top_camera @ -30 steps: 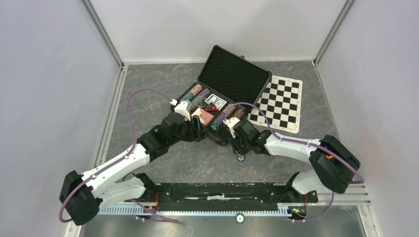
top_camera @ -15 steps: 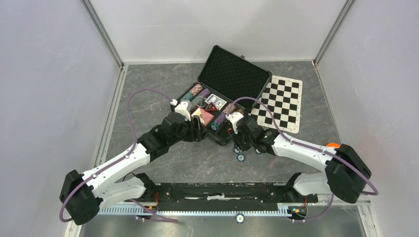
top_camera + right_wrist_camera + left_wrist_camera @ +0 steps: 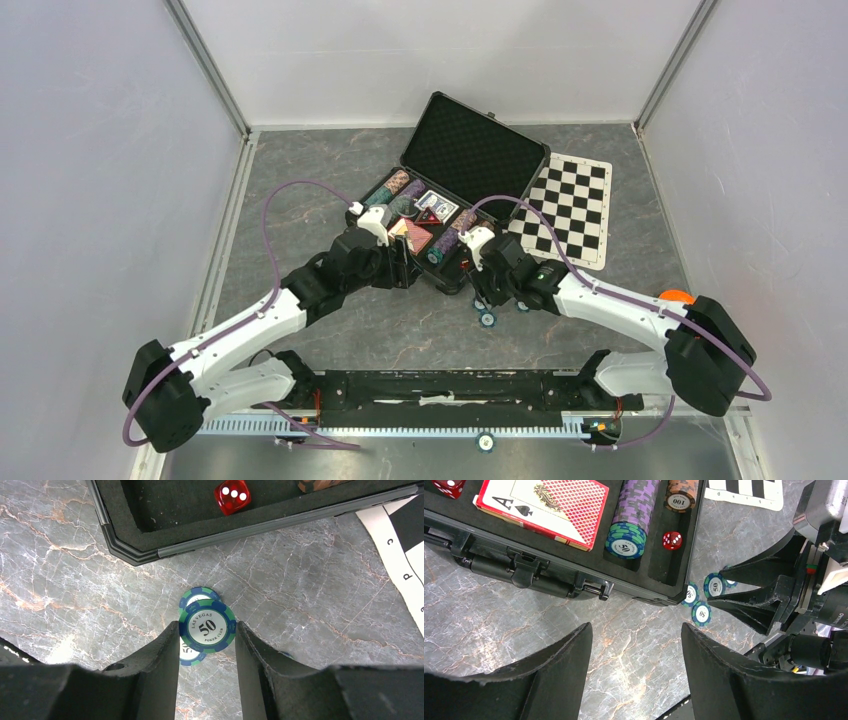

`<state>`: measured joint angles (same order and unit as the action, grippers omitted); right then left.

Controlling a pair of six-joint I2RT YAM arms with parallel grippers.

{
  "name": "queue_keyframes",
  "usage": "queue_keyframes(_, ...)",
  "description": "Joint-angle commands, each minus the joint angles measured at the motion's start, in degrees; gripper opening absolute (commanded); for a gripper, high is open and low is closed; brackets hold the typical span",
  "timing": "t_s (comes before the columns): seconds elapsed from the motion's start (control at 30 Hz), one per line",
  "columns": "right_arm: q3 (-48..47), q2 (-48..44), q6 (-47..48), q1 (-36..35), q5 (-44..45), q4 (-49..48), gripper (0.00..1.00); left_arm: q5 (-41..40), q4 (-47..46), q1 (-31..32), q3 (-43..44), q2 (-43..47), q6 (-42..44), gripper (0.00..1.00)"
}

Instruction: Pack up texas hold em set

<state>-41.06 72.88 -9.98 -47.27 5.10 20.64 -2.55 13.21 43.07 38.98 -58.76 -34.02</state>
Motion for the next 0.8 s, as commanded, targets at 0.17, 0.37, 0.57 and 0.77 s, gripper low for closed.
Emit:
queue_keyframes(0.17, -1.43, -5.88, 3.19, -0.35, -7.83, -2.72, 0.38, 8.85, -4.83, -1.24, 3.49, -3.89, -4.01, 0.73)
queue_keyframes(0.37, -0.71, -10.17, 5.45, -0.37, -14.51, -7.85, 0.39, 18.6, -10.7, -3.51, 6.27, -10.7, -9.97, 0.71)
queue_keyframes(0.57, -2.29, -9.41, 7.19, -0.46, -16.46, -9.78, 0.39, 24.42, -15.2, -3.78, 8.27, -14.77, -14.49, 0.69)
queue_keyframes(0.77, -3.18, -8.99, 7.65, -0.46, -16.37, -10.96, 0.39, 27.53, -16.99, -3.78, 8.48, -16.52, -16.4, 0.61)
